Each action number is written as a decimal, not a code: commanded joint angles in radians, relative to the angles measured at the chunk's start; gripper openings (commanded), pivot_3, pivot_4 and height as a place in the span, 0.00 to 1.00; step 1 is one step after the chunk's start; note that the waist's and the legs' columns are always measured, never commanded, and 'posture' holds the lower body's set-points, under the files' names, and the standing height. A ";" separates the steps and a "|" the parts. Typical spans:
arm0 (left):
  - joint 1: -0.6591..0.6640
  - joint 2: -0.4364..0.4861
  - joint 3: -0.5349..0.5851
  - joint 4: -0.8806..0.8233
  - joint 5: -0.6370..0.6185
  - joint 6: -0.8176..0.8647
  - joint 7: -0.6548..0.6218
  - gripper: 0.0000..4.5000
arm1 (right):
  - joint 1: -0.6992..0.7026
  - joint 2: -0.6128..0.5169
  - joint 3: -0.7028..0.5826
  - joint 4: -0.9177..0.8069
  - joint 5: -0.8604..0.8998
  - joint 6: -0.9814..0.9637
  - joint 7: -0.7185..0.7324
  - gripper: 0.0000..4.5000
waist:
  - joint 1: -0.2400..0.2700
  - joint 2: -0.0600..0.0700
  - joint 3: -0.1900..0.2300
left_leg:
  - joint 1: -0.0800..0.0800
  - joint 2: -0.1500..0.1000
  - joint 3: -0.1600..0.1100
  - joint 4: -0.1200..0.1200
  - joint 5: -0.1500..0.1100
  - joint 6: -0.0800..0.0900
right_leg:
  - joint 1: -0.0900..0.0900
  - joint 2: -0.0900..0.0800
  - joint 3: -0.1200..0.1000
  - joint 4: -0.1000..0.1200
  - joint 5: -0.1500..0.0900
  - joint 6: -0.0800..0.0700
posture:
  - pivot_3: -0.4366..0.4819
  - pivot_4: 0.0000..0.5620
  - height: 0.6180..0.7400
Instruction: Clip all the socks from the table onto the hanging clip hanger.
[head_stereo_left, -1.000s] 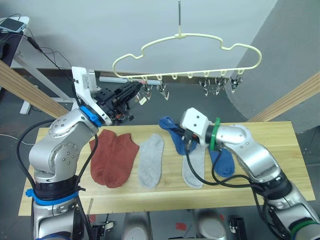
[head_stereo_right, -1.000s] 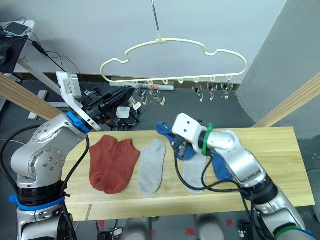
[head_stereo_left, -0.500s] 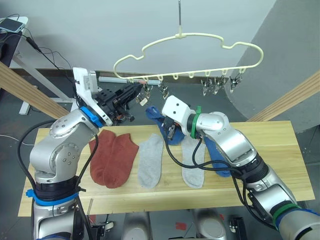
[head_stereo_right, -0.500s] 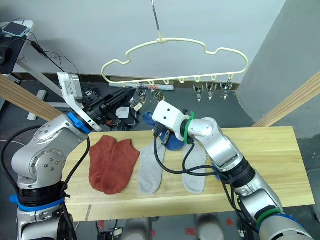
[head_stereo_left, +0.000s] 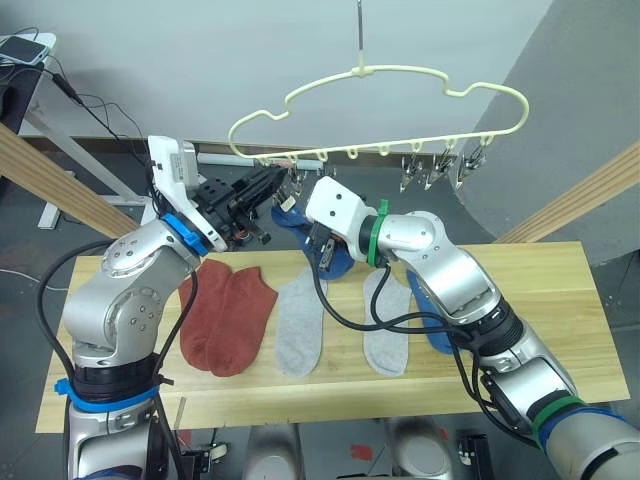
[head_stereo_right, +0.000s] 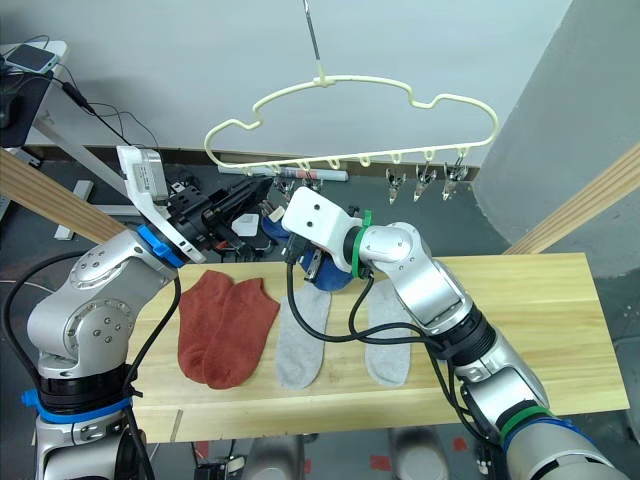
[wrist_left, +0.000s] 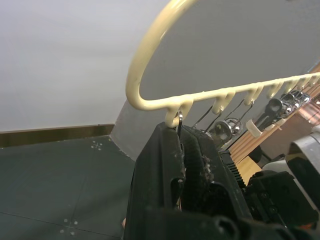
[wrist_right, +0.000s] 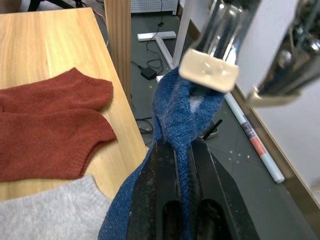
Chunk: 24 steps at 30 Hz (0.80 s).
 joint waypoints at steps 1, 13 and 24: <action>0.012 0.006 -0.002 -0.039 0.006 -0.030 -0.016 0.00 | -0.022 0.017 -0.019 -0.025 -0.005 -0.028 -0.015 0.01 | 0.000 0.000 0.000 | 0.000 0.000 0.000 0.000 0.000 0.000 | 0.000 0.000 0.000 0.000 0.000 0.000 | 0.28 0.73 0.92; 0.038 0.019 0.012 -0.035 0.008 -0.016 -0.015 0.37 | -0.030 0.031 -0.034 -0.013 0.009 -0.054 -0.022 0.00 | -0.002 0.000 0.000 | -0.001 0.000 -0.001 0.000 0.000 0.000 | 0.000 -0.001 -0.002 0.000 0.000 0.000 | 0.28 0.73 0.92; 0.044 0.030 0.021 -0.032 0.012 -0.013 -0.013 0.79 | -0.013 0.068 -0.044 -0.016 0.026 -0.049 -0.020 0.12 | -0.001 0.000 0.000 | -0.002 0.000 -0.004 0.000 0.000 0.000 | 0.000 -0.001 -0.005 0.001 0.000 0.000 | 0.29 0.73 0.92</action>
